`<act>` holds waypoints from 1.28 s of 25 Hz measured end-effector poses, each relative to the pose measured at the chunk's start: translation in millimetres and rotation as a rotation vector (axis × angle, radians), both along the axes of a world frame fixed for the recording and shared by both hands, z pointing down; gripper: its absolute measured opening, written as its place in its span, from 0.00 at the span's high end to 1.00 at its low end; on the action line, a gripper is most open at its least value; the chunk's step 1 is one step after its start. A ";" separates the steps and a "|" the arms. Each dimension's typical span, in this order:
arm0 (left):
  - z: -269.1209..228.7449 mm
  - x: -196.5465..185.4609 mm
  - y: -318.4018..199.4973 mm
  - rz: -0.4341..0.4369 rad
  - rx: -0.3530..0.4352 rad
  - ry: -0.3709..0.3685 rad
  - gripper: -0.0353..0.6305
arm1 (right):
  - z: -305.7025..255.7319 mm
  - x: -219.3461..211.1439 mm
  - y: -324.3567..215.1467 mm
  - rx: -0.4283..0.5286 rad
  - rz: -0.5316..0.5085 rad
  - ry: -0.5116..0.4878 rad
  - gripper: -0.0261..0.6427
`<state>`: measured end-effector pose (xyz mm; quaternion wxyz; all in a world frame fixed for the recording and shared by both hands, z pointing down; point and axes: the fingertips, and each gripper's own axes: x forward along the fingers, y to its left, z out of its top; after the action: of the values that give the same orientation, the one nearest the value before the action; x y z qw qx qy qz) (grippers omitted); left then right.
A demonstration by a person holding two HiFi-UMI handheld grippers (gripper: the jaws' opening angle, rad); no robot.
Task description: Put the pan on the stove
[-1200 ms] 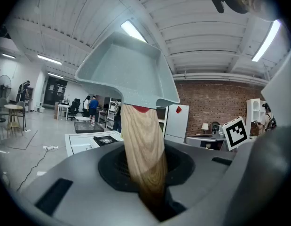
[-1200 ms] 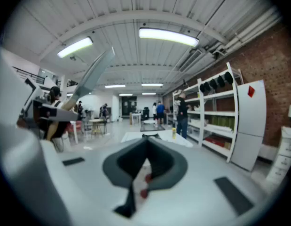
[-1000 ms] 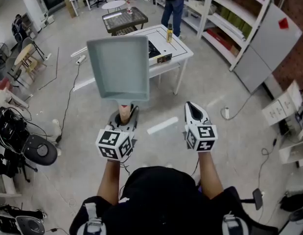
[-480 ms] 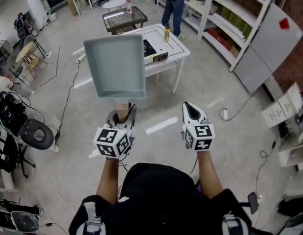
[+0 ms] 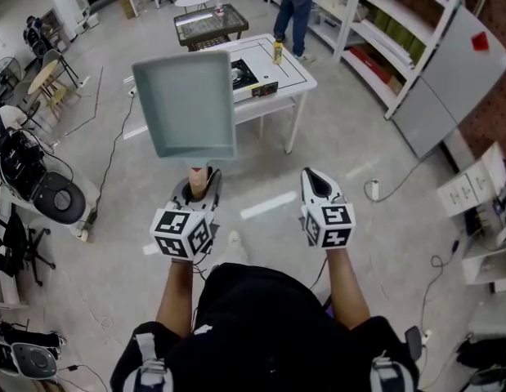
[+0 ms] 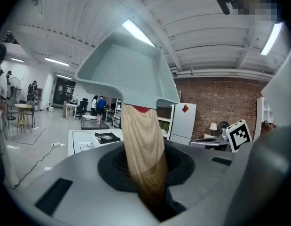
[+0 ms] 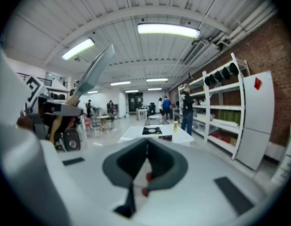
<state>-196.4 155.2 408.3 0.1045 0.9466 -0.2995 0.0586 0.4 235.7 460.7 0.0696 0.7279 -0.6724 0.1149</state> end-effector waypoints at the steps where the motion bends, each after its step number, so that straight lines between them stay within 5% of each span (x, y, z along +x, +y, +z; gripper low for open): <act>1: 0.2 1.5 -0.7 -0.001 -0.001 0.000 0.80 | 0.8 1.9 -0.7 -0.002 0.000 -0.001 0.91; 14: 9.3 29.7 -60.6 -0.001 0.010 -0.005 0.80 | 12.9 26.0 -64.9 -0.016 -0.013 0.011 0.91; 32: 6.3 72.4 -245.5 0.007 -0.019 0.000 0.80 | 15.9 68.9 -250.5 -0.061 -0.002 0.017 0.91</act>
<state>-124.0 -90.3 414.7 0.1135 0.9466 -0.2954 0.0621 69.3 -14.8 476.5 0.0975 0.7257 -0.6688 0.1291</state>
